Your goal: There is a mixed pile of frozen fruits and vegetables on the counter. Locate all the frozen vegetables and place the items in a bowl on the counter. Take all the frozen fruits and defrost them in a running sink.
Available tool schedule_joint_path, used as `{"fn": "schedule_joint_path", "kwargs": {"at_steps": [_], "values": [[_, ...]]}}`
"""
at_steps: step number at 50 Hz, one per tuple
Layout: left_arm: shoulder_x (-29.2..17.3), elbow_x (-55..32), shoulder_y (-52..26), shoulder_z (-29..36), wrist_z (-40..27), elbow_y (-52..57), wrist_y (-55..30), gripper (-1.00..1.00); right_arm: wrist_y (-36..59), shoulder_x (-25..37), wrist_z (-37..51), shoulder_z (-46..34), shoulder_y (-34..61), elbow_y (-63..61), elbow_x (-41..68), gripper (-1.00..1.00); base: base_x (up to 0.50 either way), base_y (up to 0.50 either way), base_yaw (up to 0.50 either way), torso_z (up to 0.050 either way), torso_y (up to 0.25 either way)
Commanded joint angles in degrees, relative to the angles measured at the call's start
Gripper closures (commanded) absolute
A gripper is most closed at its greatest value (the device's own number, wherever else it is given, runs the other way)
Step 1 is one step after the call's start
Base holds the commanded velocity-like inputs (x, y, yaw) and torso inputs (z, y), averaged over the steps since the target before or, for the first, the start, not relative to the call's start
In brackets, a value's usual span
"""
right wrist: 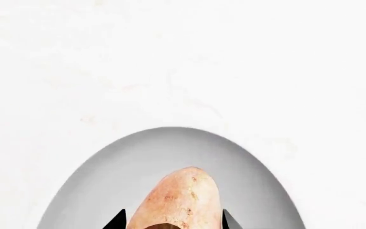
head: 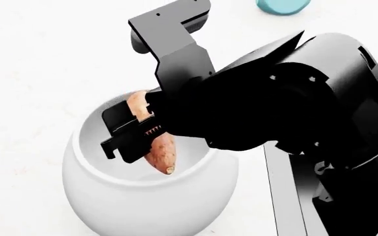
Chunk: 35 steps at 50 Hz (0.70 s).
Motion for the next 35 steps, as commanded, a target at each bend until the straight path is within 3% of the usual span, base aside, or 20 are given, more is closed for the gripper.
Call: {"fn": "schedule_joint_path", "kwargs": {"at_steps": [1,32,33,35], "values": [[0.0,-0.8,-0.4,-0.3,-0.3,-0.1,-0.3,1.00,-5.0,-1.4,-3.3,-3.0,-0.3,3.8,-4.3,1.00,0.00,0.00,0.00,0.000,0.000],[-0.1,-1.5,0.0,-0.2,-1.1,-1.0,0.8,1.00,-4.3,-1.7,-2.7,-4.3,0.2,3.3,-3.8,1.00,0.00,0.00,0.00,0.000,0.000],[-0.2,-1.6,0.0,-0.2,-1.1,-1.0,0.7,1.00,-4.4,-1.8,-2.8,-4.3,0.4,3.7,-3.9,-1.00,0.00,0.00,0.00,0.000,0.000],[-0.3,-1.8,-0.1,-0.5,-1.1,-0.8,0.3,1.00,-4.9,-1.8,-3.8,-4.1,1.5,4.6,-4.2,-1.00,0.00,0.00,0.00,0.000,0.000]]}}
